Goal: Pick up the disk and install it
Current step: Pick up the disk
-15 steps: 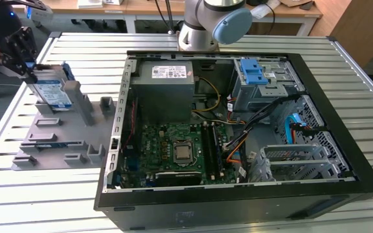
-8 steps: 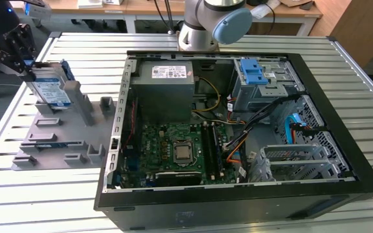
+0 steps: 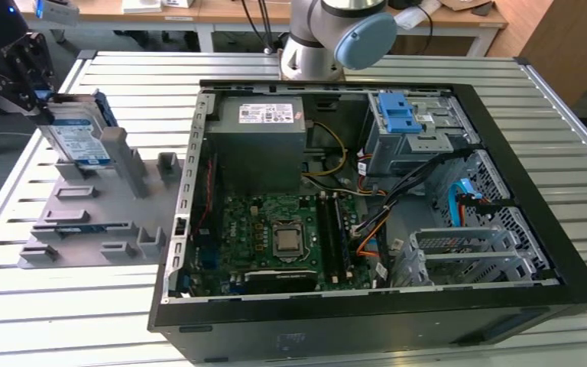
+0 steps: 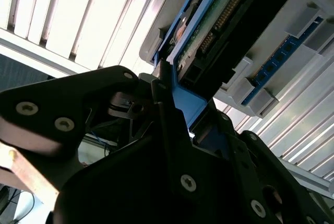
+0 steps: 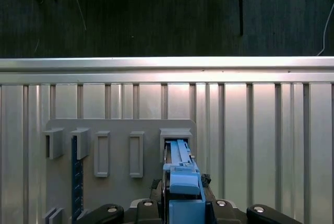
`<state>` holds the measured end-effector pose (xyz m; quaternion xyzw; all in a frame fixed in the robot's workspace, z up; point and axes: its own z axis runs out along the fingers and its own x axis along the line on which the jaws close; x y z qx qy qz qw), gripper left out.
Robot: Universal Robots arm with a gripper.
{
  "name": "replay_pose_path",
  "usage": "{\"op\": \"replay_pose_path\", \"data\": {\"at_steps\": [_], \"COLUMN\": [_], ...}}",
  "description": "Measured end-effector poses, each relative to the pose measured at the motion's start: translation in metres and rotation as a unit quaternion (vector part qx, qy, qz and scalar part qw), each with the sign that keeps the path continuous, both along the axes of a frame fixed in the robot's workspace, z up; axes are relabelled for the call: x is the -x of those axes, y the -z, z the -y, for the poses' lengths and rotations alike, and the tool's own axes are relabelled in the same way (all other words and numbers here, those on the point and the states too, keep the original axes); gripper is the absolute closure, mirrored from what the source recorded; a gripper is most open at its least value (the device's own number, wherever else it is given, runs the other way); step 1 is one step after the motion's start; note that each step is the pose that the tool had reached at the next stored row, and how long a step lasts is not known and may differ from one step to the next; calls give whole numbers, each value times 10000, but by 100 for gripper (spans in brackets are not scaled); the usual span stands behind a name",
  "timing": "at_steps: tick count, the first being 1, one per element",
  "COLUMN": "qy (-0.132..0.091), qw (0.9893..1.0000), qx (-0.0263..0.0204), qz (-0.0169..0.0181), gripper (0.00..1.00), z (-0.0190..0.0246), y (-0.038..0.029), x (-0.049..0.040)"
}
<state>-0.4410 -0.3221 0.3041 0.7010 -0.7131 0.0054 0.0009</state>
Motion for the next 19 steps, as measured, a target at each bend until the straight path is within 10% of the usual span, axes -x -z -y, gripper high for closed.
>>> {"op": "replay_pose_path", "data": {"at_steps": [19], "qy": [0], "qw": [10000], "qx": [0], "qz": [0], "gripper": [64], "z": [0], "y": [-201], "x": [0]}}
